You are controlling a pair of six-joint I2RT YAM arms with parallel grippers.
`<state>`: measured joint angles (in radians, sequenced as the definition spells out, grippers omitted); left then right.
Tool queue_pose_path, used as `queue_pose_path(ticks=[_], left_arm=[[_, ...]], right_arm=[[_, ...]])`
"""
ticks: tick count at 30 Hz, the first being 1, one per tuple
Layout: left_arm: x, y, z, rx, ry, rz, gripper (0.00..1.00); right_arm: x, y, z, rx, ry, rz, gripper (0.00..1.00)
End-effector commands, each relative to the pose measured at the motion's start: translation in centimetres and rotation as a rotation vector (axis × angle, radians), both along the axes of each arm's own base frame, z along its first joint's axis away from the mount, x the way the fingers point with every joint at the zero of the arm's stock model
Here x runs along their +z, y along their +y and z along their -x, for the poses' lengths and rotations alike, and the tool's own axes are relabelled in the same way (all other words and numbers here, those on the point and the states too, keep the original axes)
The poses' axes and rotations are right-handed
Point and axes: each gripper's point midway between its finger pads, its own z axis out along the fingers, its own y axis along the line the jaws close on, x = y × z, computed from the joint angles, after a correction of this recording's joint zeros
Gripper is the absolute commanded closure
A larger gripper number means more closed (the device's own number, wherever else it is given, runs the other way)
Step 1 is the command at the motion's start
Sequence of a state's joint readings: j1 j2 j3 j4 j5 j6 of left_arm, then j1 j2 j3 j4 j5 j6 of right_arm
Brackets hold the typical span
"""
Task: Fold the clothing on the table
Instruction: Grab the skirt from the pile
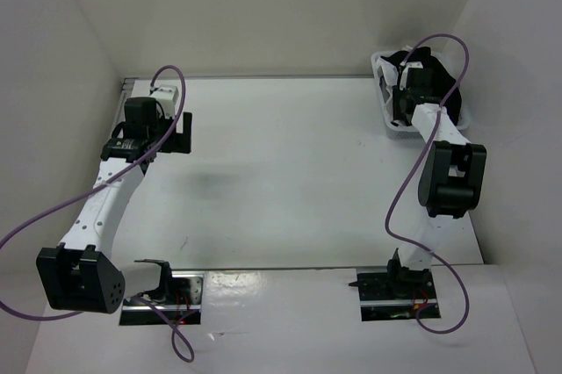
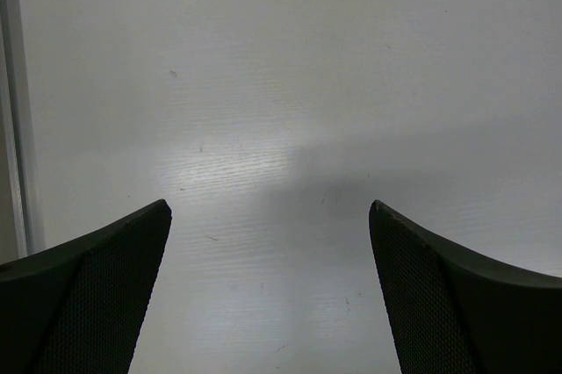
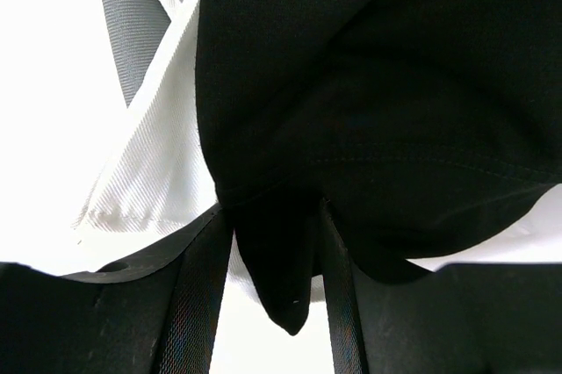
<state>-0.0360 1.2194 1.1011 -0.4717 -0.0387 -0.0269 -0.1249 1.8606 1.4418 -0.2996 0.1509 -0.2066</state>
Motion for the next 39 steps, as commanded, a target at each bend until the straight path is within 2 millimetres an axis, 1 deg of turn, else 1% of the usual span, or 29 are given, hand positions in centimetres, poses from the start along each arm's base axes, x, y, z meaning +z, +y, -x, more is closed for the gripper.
queue_pose_path(ticks=[1,2,4,5,6,9,10,11,13,15,16,17,19,21,23,24,25,26,27,28,29,30,33,34,35,36,38,39], left_arm=[[0.5,-0.4,-0.1,-0.028,-0.021,0.003,0.01],[0.5,-0.4,-0.1,-0.028,-0.021,0.003,0.01],[0.5,-0.4,-0.1,-0.033,-0.021,-0.004,0.01],[0.5,-0.4,-0.1,-0.033,-0.021,-0.004,0.01],[0.5,-0.4,-0.1,-0.033,-0.021,-0.004,0.01],[0.5,-0.5,-0.1,-0.041,-0.021,0.002,0.01],[0.5,-0.5,-0.1,-0.041,-0.021,0.002,0.01],[0.5,-0.5,-0.1,-0.041,-0.021,0.002,0.01],[0.5,-0.5,-0.1,-0.041,-0.021,0.002,0.01],[0.5,-0.5,-0.1,-0.041,-0.021,0.002,0.01],[0.5,-0.5,-0.1,-0.041,-0.021,0.002,0.01],[0.5,-0.5,-0.1,-0.041,-0.021,0.002,0.01],[0.5,-0.7,-0.1,-0.048,-0.021,0.007,0.01],[0.5,-0.7,-0.1,-0.048,-0.021,0.007,0.01],[0.5,-0.7,-0.1,-0.048,-0.021,0.007,0.01],[0.5,-0.7,-0.1,-0.048,-0.021,0.007,0.01],[0.5,-0.7,-0.1,-0.048,-0.021,0.007,0.01],[0.5,-0.7,-0.1,-0.048,-0.021,0.007,0.01],[0.5,-0.7,-0.1,-0.048,-0.021,0.007,0.01],[0.5,-0.7,-0.1,-0.048,-0.021,0.007,0.01],[0.5,-0.7,-0.1,-0.048,-0.021,0.007,0.01],[0.2,-0.7,-0.2,-0.048,-0.012,0.007,0.01],[0.2,-0.7,-0.2,-0.048,-0.012,0.007,0.01],[0.2,-0.7,-0.2,-0.048,-0.012,0.007,0.01],[-0.1,-0.7,-0.3,-0.048,-0.003,0.007,0.01],[-0.1,-0.7,-0.3,-0.048,-0.002,0.007,0.01],[-0.1,-0.7,-0.3,-0.048,-0.002,0.007,0.01],[-0.1,-0.8,-0.3,-0.061,-0.003,0.005,0.01]], right_arm=[[5.1,-0.7,-1.6,-0.020,-0.141,0.023,0.51],[5.1,-1.1,-1.5,-0.035,-0.143,0.017,0.51],[5.1,-1.1,-1.5,-0.035,-0.143,0.017,0.51],[5.1,-1.5,-1.4,-0.050,-0.145,0.011,0.51],[5.1,-1.5,-1.4,-0.050,-0.145,0.011,0.51],[5.6,-1.4,-1.8,-0.048,-0.167,0.001,0.51],[6.1,-1.4,-1.7,-0.047,-0.176,0.002,0.51],[6.1,-1.8,-1.6,-0.057,-0.176,0.002,0.51],[6.9,-1.6,-1.8,-0.052,-0.197,-0.009,0.51],[6.9,-1.6,-1.8,-0.052,-0.197,-0.010,0.51],[7.3,-1.4,-2.0,-0.041,-0.207,-0.016,0.50],[7.1,-1.2,-1.9,-0.040,-0.200,-0.033,0.48],[7.9,-0.8,-2.1,-0.029,-0.222,-0.049,0.48],[8.4,-0.8,-2.2,-0.034,-0.233,-0.056,0.47],[8.3,-0.7,-2.3,-0.027,-0.234,-0.062,0.47],[9.0,-0.7,-2.5,-0.026,-0.247,-0.060,0.47],[8.6,-0.7,-2.6,-0.027,-0.234,-0.062,0.47],[8.5,-0.7,-2.6,-0.027,-0.234,-0.062,0.45],[8.5,-0.9,-2.8,-0.034,-0.233,-0.056,0.40],[8.5,-0.9,-2.8,-0.035,-0.233,-0.056,0.38],[8.5,-0.9,-2.8,-0.035,-0.233,-0.056,0.38],[8.0,-0.9,-2.9,-0.035,-0.224,-0.058,0.38],[8.0,-0.9,-2.9,-0.035,-0.224,-0.058,0.38],[7.5,-0.9,-3.0,-0.035,-0.214,-0.059,0.38],[7.5,-0.9,-3.0,-0.035,-0.214,-0.059,0.38],[6.9,-0.9,-3.1,-0.036,-0.202,-0.061,0.38],[6.8,-0.9,-3.1,-0.036,-0.201,-0.061,0.38],[6.3,-1.0,-3.2,-0.036,-0.191,-0.062,0.38]])
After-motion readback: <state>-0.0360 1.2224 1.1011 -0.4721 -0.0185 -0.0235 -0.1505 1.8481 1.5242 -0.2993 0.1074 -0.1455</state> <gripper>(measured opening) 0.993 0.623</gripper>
